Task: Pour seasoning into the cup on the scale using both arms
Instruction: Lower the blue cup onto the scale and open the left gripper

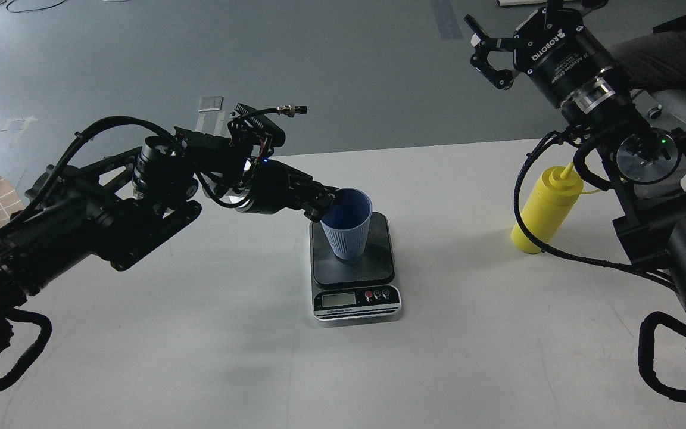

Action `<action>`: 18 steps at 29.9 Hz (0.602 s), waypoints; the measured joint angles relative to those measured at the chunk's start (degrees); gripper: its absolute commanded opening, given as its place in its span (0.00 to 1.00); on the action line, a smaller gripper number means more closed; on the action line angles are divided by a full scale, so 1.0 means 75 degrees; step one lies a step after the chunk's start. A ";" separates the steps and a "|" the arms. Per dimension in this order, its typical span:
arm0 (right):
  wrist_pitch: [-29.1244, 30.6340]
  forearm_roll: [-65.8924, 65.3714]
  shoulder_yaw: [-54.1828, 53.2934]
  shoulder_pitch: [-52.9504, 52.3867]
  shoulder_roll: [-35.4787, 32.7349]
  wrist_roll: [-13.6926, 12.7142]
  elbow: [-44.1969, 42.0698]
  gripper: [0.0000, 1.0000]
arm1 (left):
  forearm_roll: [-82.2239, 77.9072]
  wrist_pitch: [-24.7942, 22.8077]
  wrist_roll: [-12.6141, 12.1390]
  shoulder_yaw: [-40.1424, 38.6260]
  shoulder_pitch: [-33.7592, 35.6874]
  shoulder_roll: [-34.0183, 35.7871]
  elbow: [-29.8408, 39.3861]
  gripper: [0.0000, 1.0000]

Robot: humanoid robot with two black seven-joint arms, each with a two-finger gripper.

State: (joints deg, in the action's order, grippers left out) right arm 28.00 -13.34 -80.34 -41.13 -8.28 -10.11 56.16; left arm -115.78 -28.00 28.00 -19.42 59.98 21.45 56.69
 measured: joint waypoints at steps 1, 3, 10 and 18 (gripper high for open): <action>0.0000 0.0000 0.0000 0.0000 0.0000 0.0000 0.0000 1.00 | 0.0000 0.0000 0.0000 0.0000 -0.0002 0.0000 0.0000 0.00; 0.0000 0.0000 0.0000 0.0000 0.0000 0.0000 0.0000 1.00 | 0.0000 0.0000 0.0000 -0.0001 -0.0018 0.0000 0.0000 0.04; 0.0000 0.0000 0.0000 -0.0002 0.0000 0.0000 0.0000 1.00 | 0.0002 0.0000 0.0000 -0.0041 -0.0085 -0.0003 0.0000 0.23; 0.0000 0.0000 0.0000 -0.0023 -0.0003 0.0000 0.0000 1.00 | 0.0523 0.0000 0.0000 -0.0091 -0.0087 -0.0003 0.0000 0.48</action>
State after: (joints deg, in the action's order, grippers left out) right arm 28.00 -13.34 -80.33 -41.30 -8.31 -10.11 56.16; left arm -111.86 -28.00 28.00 -20.11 59.33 21.42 56.69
